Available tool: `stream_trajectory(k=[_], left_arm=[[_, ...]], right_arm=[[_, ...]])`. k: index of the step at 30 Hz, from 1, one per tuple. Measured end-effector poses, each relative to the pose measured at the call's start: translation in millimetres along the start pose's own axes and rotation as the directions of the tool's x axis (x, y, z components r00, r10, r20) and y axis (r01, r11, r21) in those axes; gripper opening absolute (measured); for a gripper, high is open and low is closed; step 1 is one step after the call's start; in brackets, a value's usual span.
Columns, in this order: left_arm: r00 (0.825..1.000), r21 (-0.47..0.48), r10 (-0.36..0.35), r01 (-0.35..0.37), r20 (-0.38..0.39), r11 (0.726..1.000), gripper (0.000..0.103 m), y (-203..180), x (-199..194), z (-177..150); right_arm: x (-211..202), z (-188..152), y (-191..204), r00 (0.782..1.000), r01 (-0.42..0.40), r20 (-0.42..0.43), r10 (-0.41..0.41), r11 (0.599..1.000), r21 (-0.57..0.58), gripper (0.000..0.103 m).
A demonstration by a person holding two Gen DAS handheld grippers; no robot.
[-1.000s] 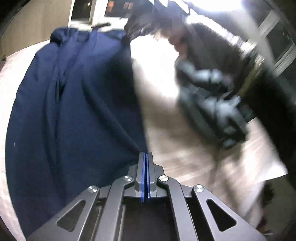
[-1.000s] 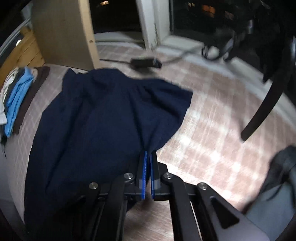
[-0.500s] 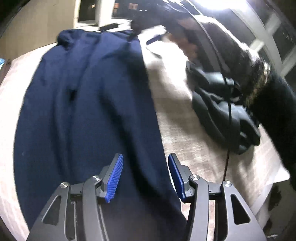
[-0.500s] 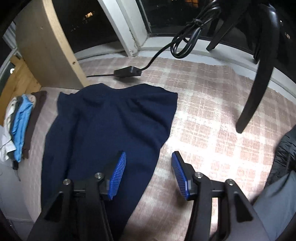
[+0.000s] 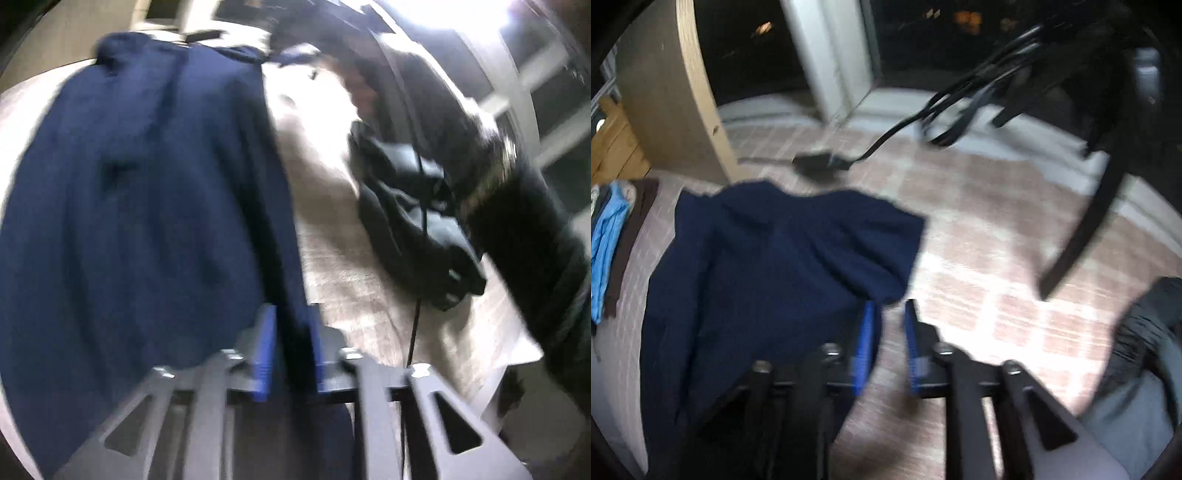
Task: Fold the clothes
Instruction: 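Open both grippers and release the navy garment flat on the bed, then move both grippers to the navy garment's hem end at the bed edge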
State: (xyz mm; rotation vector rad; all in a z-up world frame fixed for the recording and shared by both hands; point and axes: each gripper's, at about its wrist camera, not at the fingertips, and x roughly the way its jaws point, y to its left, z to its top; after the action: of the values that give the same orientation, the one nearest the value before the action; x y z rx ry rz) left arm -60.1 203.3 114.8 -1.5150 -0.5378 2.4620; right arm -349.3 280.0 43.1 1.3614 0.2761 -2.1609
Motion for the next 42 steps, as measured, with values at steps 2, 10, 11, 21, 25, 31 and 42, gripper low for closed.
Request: stream_trajectory(k=[2, 10, 11, 21, 25, 31, 42], left_arm=[[1.0, -0.013, 0.02, -0.02, -0.006, 1.0, 0.042, 6, -9, -7], [0.993, 0.007, 0.117, -0.117, 0.015, 0.993, 0.043, 35, -21, -7], [0.992, 0.009, 0.127, -0.127, 0.015, 0.992, 0.043, 38, -21, -5], [0.978, 0.046, 0.209, -0.208, 0.004, 0.977, 0.033, 64, 25, 46], [0.976, 0.094, 0.217, -0.217, 0.013, 0.972, 0.032, 59, 36, 57], [0.98, 0.122, 0.198, -0.197, 0.01, 0.973, 0.002, 54, 42, 64], [0.986, 0.027, 0.163, -0.164, 0.017, 0.986, 0.032, 67, 8, 61]], right_arm=[[-35, -13, -4, 0.996, -0.07, 0.056, 0.067, 0.997, 0.04, 0.022], [-106, -141, 51, 0.974, -0.226, -0.015, 0.226, 0.967, -0.12, 0.021], [-97, -148, 55, 0.975, -0.224, -0.041, 0.22, 0.969, -0.11, 0.021], [-55, -148, 41, 0.95, -0.297, -0.083, 0.3, 0.954, 0.052, 0.021], [-44, -150, 40, 0.933, -0.346, -0.075, 0.352, 0.935, 0.081, 0.021], [-27, -153, 48, 0.928, -0.363, -0.071, 0.367, 0.93, 0.067, 0.003], [-55, -135, 60, 0.988, -0.156, 0.014, 0.156, 0.988, -0.005, 0.021]])
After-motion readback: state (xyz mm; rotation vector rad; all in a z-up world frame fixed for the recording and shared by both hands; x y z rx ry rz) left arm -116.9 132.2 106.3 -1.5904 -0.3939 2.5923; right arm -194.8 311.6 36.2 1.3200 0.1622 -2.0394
